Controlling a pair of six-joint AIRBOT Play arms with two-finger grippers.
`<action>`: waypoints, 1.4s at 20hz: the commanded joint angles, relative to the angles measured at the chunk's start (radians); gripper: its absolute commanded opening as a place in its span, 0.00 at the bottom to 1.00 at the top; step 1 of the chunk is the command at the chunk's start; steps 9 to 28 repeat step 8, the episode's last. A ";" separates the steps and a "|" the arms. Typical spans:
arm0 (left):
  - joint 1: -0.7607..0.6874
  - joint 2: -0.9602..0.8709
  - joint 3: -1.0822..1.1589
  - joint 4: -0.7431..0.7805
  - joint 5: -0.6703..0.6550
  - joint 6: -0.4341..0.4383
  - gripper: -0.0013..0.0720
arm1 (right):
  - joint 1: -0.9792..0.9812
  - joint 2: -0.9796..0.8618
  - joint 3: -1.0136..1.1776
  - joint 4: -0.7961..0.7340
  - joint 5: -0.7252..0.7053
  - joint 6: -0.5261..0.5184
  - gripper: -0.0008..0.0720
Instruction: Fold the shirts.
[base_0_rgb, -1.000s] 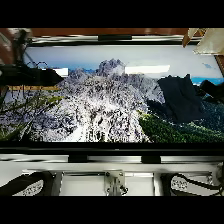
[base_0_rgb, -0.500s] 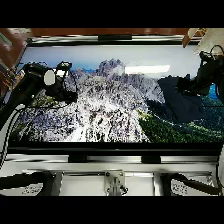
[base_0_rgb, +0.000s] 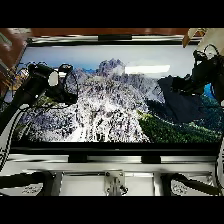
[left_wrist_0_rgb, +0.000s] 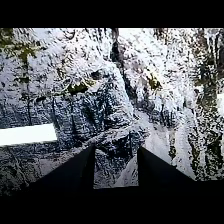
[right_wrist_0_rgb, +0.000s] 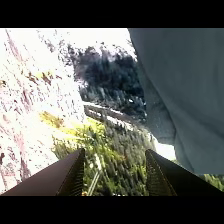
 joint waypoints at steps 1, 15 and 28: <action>0.000 -0.001 0.001 0.003 -0.002 -0.002 0.48 | 0.002 0.001 0.000 0.002 0.000 0.000 0.71; 0.000 -0.001 0.001 0.004 0.007 -0.035 0.48 | 0.002 0.001 0.000 0.003 0.000 0.000 0.71; 0.000 -0.001 0.001 0.004 0.007 -0.035 0.48 | 0.002 0.001 0.000 0.003 0.000 0.000 0.71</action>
